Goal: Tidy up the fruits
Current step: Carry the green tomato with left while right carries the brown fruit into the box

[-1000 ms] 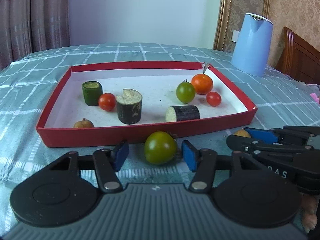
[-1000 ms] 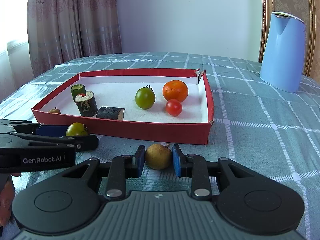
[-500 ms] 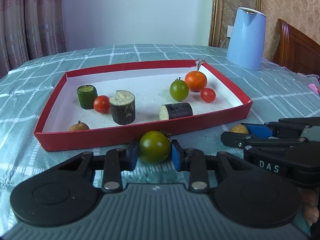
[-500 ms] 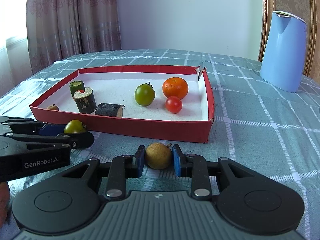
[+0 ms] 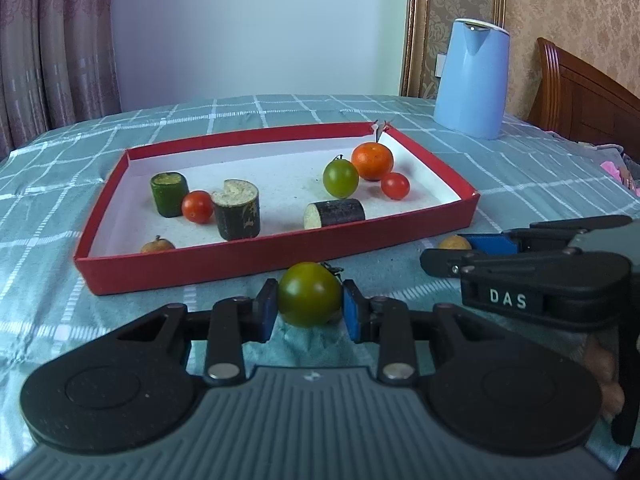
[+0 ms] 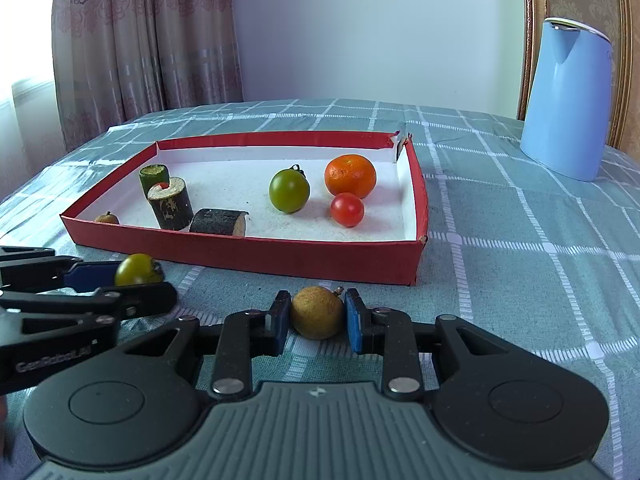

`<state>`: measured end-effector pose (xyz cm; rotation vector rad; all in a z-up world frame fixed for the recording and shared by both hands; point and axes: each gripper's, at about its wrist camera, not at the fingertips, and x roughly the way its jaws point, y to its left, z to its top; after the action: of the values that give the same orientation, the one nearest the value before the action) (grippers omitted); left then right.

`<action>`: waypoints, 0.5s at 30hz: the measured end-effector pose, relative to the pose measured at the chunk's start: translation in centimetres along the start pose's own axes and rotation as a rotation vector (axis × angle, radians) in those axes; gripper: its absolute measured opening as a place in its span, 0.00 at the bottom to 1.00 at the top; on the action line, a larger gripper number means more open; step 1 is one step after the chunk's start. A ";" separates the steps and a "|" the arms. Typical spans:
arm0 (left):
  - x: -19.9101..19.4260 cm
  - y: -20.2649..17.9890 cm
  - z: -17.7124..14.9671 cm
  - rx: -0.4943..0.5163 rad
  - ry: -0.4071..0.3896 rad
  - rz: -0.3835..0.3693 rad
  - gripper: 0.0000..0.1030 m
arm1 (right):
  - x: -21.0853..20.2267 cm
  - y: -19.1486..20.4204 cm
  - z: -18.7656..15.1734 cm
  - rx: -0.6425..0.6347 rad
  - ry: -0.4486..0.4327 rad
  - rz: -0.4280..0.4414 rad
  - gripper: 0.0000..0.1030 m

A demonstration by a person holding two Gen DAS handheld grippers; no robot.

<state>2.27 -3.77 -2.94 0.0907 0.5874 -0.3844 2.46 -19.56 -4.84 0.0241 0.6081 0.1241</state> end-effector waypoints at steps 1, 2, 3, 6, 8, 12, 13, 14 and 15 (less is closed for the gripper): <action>-0.3 0.1 -0.1 0.001 -0.003 0.003 0.29 | 0.0 0.0 0.0 0.001 -0.001 0.001 0.27; -0.5 0.3 -0.2 0.002 -0.004 0.007 0.29 | 0.0 -0.1 0.0 0.004 -0.003 0.003 0.27; -0.7 0.4 -0.3 0.002 -0.005 0.010 0.29 | -0.2 -0.1 0.0 0.009 -0.008 0.008 0.27; -1.3 1.0 -0.2 -0.007 -0.010 0.015 0.29 | -0.7 -0.2 0.0 0.015 -0.041 0.014 0.27; -1.7 1.4 0.3 -0.010 -0.025 0.022 0.29 | -1.4 -0.1 -0.1 0.008 -0.075 0.017 0.27; -2.0 2.3 2.1 -0.023 -0.061 0.030 0.29 | -2.6 0.3 0.5 -0.014 -0.131 0.037 0.27; -1.9 2.5 2.6 -0.030 -0.069 0.037 0.29 | -2.7 0.5 0.9 -0.025 -0.140 0.032 0.27; -1.7 2.7 3.1 -0.037 -0.078 0.045 0.29 | -2.8 0.6 1.3 -0.035 -0.147 0.024 0.27; -1.5 2.9 3.6 -0.043 -0.085 0.051 0.29 | -2.7 0.7 1.8 -0.040 -0.156 0.016 0.27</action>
<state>4.11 -1.28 0.75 0.0478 0.5082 -0.3241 1.21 -19.19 -1.79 -0.0002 0.4498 0.1486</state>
